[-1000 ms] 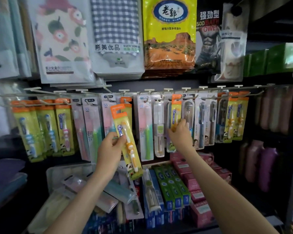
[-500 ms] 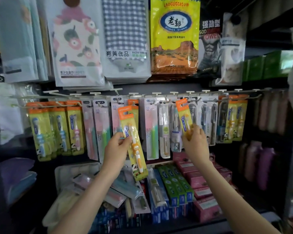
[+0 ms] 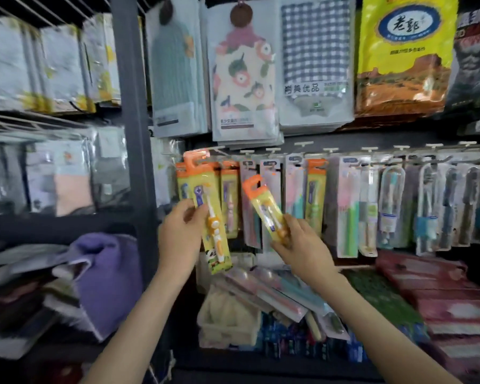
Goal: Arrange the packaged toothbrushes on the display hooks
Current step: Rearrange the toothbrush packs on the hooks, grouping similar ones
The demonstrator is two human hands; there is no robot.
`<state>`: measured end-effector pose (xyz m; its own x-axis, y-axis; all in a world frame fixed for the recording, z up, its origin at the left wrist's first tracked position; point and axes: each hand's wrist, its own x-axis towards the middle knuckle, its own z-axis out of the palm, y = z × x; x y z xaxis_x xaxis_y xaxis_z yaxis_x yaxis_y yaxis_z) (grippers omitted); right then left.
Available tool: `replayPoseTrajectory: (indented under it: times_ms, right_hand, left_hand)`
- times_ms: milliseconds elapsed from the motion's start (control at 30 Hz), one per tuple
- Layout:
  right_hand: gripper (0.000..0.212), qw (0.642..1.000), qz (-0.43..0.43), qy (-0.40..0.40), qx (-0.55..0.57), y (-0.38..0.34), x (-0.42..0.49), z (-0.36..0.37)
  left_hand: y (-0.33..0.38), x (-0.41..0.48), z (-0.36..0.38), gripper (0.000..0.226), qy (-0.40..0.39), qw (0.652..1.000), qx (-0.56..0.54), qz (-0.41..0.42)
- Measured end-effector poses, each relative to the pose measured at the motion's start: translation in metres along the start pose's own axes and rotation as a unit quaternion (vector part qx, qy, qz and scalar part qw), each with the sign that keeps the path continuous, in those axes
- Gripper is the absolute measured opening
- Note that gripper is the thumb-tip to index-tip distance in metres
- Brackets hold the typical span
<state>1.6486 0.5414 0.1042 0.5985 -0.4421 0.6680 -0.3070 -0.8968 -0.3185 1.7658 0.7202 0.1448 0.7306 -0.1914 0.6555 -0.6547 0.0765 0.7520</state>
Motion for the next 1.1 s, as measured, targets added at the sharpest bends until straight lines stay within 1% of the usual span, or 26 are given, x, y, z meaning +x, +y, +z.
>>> replayPoseTrajectory:
  times_ms: [67, 133, 200, 267, 334, 400, 534, 634, 701, 734, 767, 801, 834, 867, 901, 934, 968, 1001, 1034, 1101]
  right_hand:
    - [0.06, 0.999, -0.015, -0.03, -0.013, -0.028, 0.015, 0.023]
    - [0.061, 0.998, -0.02, -0.046, -0.032, -0.053, 0.032, 0.043]
    - [0.063, 0.996, -0.019, -0.053, -0.068, -0.073, 0.051, 0.058]
    - [0.06, 0.994, -0.009, -0.059, -0.09, -0.089, 0.069, 0.07]
    - [0.055, 0.994, 0.013, -0.054, -0.095, -0.1, 0.085, 0.08]
    - [0.057, 0.993, 0.039, -0.043, -0.102, -0.106, 0.098, 0.088]
    - [0.057, 0.992, 0.101, -0.021, -0.072, -0.11, 0.117, 0.099]
    - [0.054, 0.99, 0.128, -0.045, -0.047, -0.114, 0.125, 0.103]
    - [0.064, 0.986, 0.144, -0.077, -0.02, -0.12, 0.122, 0.106]
    - [0.071, 0.987, 0.14, -0.079, -0.011, -0.122, 0.117, 0.106]
    - [0.075, 0.99, 0.124, -0.061, -0.001, -0.125, 0.11, 0.105]
    - [0.073, 0.995, 0.096, -0.024, 0.029, -0.128, 0.101, 0.102]
    - [0.066, 0.994, 0.065, 0.013, 0.089, -0.131, 0.09, 0.098]
    - [0.057, 0.983, 0.041, 0.033, 0.176, -0.136, 0.077, 0.092]
    - [0.048, 0.962, 0.022, 0.025, 0.272, -0.143, 0.064, 0.085]
    - [0.042, 0.937, 0.003, -0.008, 0.35, -0.15, 0.052, 0.08]
    - [0.038, 0.917, -0.017, -0.048, 0.395, -0.157, 0.042, 0.077]
    - [0.035, 0.907, -0.034, -0.078, 0.413, -0.162, 0.036, 0.075]
    - [0.036, 0.896, -0.046, -0.092, 0.432, -0.163, 0.033, 0.078]
    - [0.044, 0.872, -0.029, -0.103, 0.477, -0.16, 0.034, 0.079]
  left_hand:
    - [-0.01, 0.015, -0.034, 0.014, 0.036, 0.999, 0.017, 0.013]
    - [-0.021, 0.031, -0.06, 0.016, 0.041, 0.999, 0.004, 0.013]
    - [-0.034, 0.047, -0.079, 0.021, 0.04, 0.999, -0.02, -0.009]
    - [-0.041, 0.058, -0.091, 0.011, 0.032, 0.998, -0.048, -0.027]
    - [-0.043, 0.063, -0.099, 0.01, 0.015, 0.996, -0.081, -0.03]
    - [-0.047, 0.065, -0.104, 0.011, -0.008, 0.994, -0.105, -0.026]
    - [-0.054, 0.068, -0.107, 0.012, -0.044, 0.99, -0.129, -0.02]
    - [-0.061, 0.068, -0.105, 0.011, -0.054, 0.99, -0.131, -0.019]
    - [-0.068, 0.066, -0.103, 0.01, -0.065, 0.991, -0.116, -0.016]
    - [-0.072, 0.065, -0.102, 0.011, -0.072, 0.992, -0.104, -0.01]
    - [-0.074, 0.063, -0.1, 0.012, -0.077, 0.993, -0.089, -0.004]
    - [-0.076, 0.06, -0.097, 0.014, -0.077, 0.994, -0.075, 0.001]
    - [-0.078, 0.058, -0.094, 0.016, -0.075, 0.995, -0.062, 0.005]
    - [-0.078, 0.055, -0.09, 0.017, -0.074, 0.996, -0.053, 0.011]
    - [-0.077, 0.054, -0.085, 0.015, -0.074, 0.996, -0.049, 0.019]
    - [-0.076, 0.052, -0.079, 0.012, -0.075, 0.996, -0.05, 0.026]
    - [-0.073, 0.05, -0.074, 0.009, -0.079, 0.995, -0.05, 0.033]
    - [-0.07, 0.05, -0.068, 0.007, -0.081, 0.995, -0.049, 0.04]
    - [-0.068, 0.049, -0.063, 0.009, -0.08, 0.995, -0.042, 0.043]
    - [-0.064, 0.048, -0.055, 0.012, -0.089, 0.995, -0.02, 0.03]
